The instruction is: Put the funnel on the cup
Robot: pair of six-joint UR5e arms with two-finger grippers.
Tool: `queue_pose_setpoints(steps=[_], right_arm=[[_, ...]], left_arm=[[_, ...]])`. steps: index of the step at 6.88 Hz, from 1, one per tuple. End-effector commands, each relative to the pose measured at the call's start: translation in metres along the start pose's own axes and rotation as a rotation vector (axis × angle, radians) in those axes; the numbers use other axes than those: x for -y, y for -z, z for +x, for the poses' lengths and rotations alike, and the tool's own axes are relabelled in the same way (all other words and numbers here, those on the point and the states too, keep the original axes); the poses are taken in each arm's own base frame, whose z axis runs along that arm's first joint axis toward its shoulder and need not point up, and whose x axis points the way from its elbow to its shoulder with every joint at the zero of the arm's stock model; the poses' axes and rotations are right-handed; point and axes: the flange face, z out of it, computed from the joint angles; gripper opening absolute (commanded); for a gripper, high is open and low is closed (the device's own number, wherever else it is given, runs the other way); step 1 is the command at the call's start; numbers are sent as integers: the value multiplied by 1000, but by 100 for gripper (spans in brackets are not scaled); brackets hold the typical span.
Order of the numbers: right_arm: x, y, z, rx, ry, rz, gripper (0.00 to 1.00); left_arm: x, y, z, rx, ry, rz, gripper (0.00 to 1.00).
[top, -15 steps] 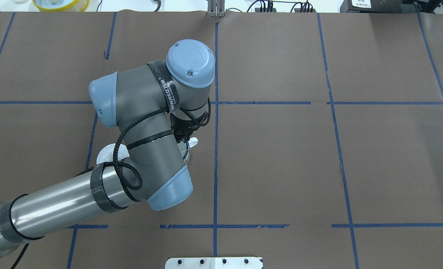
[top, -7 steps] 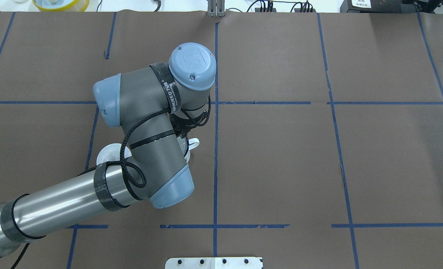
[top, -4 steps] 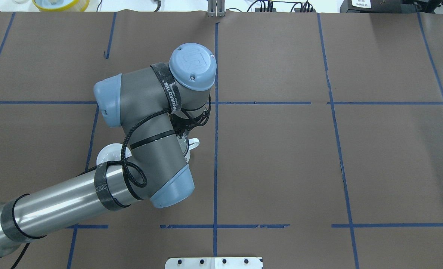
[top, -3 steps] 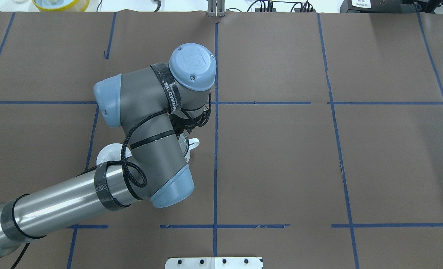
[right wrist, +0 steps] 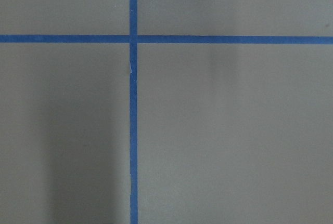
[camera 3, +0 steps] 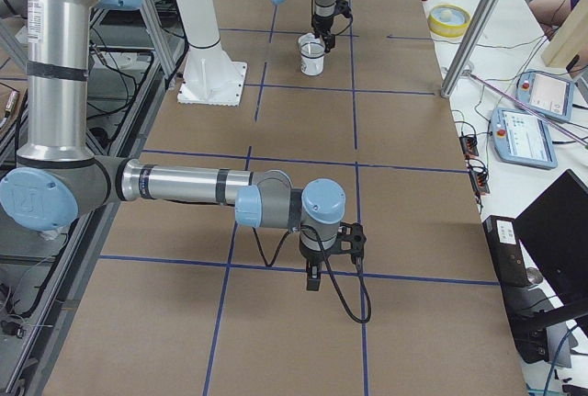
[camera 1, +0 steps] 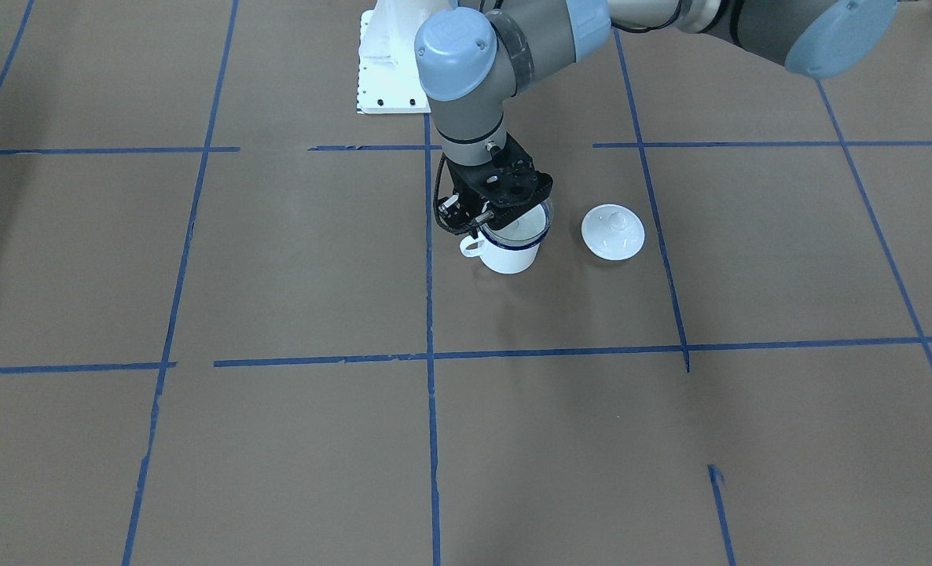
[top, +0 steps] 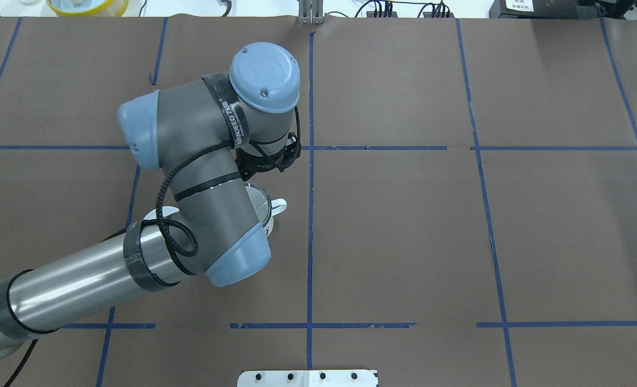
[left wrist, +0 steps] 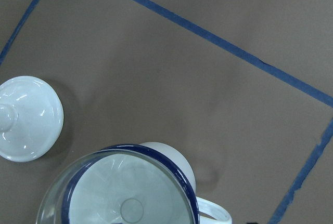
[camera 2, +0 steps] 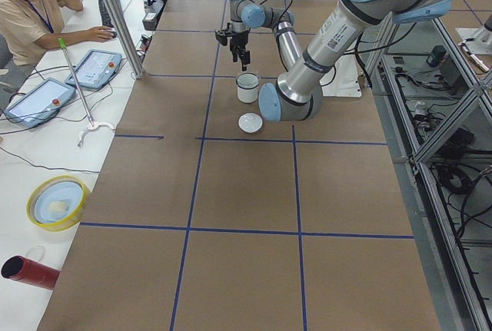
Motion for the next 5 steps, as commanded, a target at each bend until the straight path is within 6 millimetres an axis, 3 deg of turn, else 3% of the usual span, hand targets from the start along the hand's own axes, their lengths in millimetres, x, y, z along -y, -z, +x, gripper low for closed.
queue_pose_setpoints(steps=[1, 2, 3, 4, 5], right_arm=[[0, 0, 0, 0, 0, 0, 100], [0, 0, 0, 0, 0, 0, 100], [0, 0, 0, 0, 0, 0, 100], [0, 0, 0, 0, 0, 0, 100], [0, 0, 0, 0, 0, 0, 100]], left_arm=[[36, 41, -51, -93, -72, 40, 99], [66, 63, -68, -123, -140, 53, 99], [107, 68, -91, -135, -231, 33, 99], [153, 71, -123, -162, -275, 43, 99], [208, 71, -175, -171, -340, 50, 99]])
